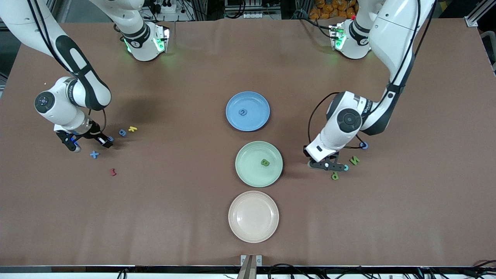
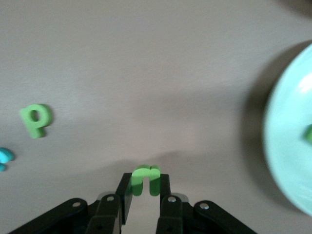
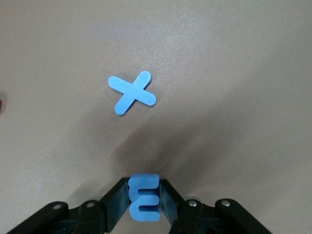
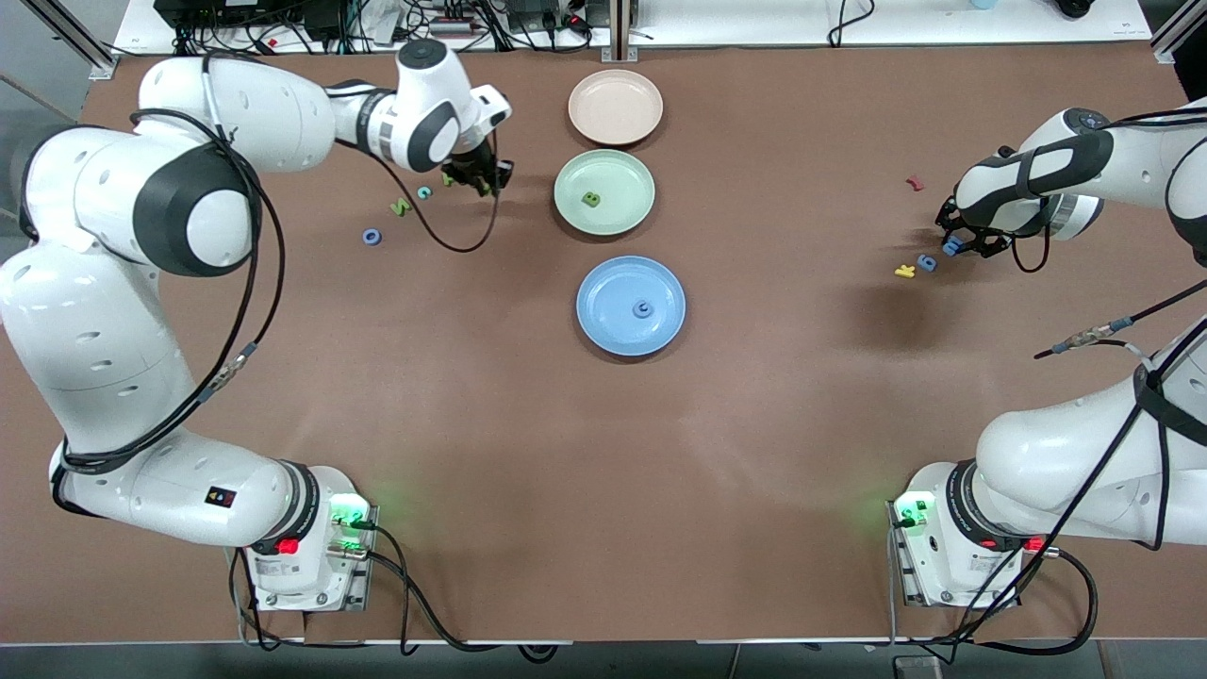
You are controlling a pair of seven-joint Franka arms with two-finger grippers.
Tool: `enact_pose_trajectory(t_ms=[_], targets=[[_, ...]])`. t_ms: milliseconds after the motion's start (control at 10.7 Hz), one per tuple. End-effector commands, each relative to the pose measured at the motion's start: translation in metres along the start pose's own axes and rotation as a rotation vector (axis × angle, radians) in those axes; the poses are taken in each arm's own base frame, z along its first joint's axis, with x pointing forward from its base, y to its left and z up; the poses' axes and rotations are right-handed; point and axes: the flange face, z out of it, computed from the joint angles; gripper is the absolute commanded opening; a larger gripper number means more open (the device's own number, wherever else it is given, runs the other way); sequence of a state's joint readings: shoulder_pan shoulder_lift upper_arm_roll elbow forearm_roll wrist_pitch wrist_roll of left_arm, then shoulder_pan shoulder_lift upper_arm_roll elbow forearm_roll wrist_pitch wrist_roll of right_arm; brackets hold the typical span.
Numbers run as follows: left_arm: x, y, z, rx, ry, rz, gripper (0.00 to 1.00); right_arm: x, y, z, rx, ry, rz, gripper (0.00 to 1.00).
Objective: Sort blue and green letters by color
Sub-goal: 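Grasp the E with the right gripper while the left gripper carries the U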
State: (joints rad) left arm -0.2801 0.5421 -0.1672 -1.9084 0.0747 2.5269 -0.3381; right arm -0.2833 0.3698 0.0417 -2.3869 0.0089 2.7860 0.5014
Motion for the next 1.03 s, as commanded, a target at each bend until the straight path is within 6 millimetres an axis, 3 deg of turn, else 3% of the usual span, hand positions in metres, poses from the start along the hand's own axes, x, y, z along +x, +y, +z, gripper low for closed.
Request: enact_pose_trajectory(t_ms=[0, 280, 467, 654, 748, 935], targets=[[0.014, 0.067, -0.004, -0.044, 0.019, -0.062, 0.00, -0.004, 0.007, 0.006, -0.012, -0.019, -0.015, 0.13], [0.020, 0.135, -0.004, -0.089, 0.053, -0.123, 0.00, 0.009, -0.002, -0.014, -0.023, -0.040, -0.084, 0.08], [0.007, 0.160, 0.014, -0.089, 0.030, -0.157, 0.00, 0.017, -0.012, -0.023, -0.018, -0.033, -0.115, 0.06], [0.008, 0.170, 0.012, -0.092, 0.042, -0.159, 0.99, 0.024, -0.023, -0.033, -0.020, -0.044, -0.124, 0.06], [0.011, 0.168, 0.007, -0.095, 0.049, -0.164, 1.00, 0.025, -0.032, -0.039, -0.019, -0.052, -0.133, 0.06], [0.029, 0.141, -0.014, -0.093, 0.082, -0.193, 1.00, 0.022, -0.042, -0.042, -0.017, -0.062, -0.142, 0.05]])
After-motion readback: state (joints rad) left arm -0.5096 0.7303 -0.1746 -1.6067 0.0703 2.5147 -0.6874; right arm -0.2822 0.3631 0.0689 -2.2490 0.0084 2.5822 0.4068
